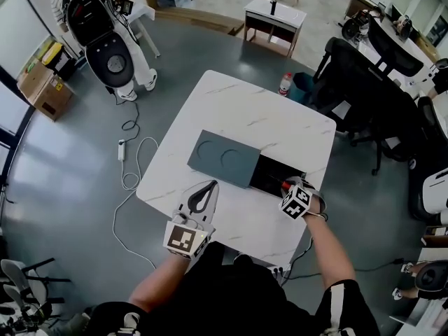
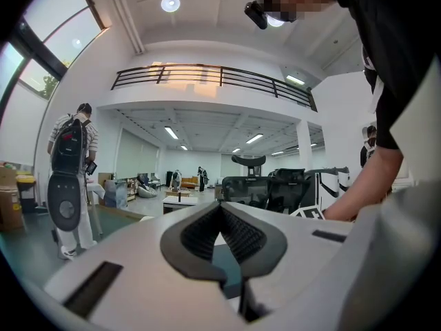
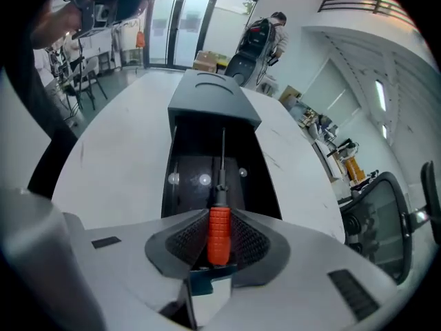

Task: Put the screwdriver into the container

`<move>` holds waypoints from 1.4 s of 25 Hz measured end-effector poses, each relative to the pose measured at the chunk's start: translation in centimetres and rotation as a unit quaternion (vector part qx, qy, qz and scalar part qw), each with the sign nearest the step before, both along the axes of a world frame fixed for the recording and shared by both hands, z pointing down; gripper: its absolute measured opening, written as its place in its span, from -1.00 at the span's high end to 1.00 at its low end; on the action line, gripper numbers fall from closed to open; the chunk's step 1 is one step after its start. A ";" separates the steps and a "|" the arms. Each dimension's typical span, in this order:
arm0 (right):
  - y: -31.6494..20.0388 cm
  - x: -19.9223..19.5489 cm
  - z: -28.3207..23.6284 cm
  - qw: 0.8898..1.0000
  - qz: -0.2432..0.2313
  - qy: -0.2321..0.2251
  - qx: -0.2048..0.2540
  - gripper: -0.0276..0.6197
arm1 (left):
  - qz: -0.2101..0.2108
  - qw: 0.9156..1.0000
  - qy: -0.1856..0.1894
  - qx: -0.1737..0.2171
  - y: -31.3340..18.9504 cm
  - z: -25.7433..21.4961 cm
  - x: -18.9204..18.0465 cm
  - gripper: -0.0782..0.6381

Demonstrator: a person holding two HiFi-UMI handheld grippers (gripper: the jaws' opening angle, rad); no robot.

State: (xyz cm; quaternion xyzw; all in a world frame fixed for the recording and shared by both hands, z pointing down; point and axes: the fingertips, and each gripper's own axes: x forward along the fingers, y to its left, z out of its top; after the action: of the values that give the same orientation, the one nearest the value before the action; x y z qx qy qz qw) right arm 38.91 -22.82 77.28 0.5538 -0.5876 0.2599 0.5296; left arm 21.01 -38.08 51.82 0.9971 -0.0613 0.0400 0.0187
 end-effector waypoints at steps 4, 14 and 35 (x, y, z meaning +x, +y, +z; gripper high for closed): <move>0.2 0.4 1.6 0.998 -0.020 0.003 -0.057 0.58 | -0.003 1.000 -0.001 -0.006 -0.2 0.2 -0.2 0.77; 0.2 0.3 2.3 0.996 -0.029 -0.005 -0.086 0.53 | -0.004 1.000 0.003 -0.011 -0.6 -0.1 0.0 0.77; -2.6 -2.9 -24.1 0.925 0.096 0.049 0.366 0.73 | 0.029 0.999 0.022 -0.014 2.2 -2.5 2.5 0.77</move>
State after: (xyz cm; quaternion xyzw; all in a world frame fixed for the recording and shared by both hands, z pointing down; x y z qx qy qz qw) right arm 36.05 -25.41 53.18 0.7746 -0.5594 0.0492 0.2909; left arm 23.48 -35.86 49.36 0.9988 -0.0318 0.0198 0.0327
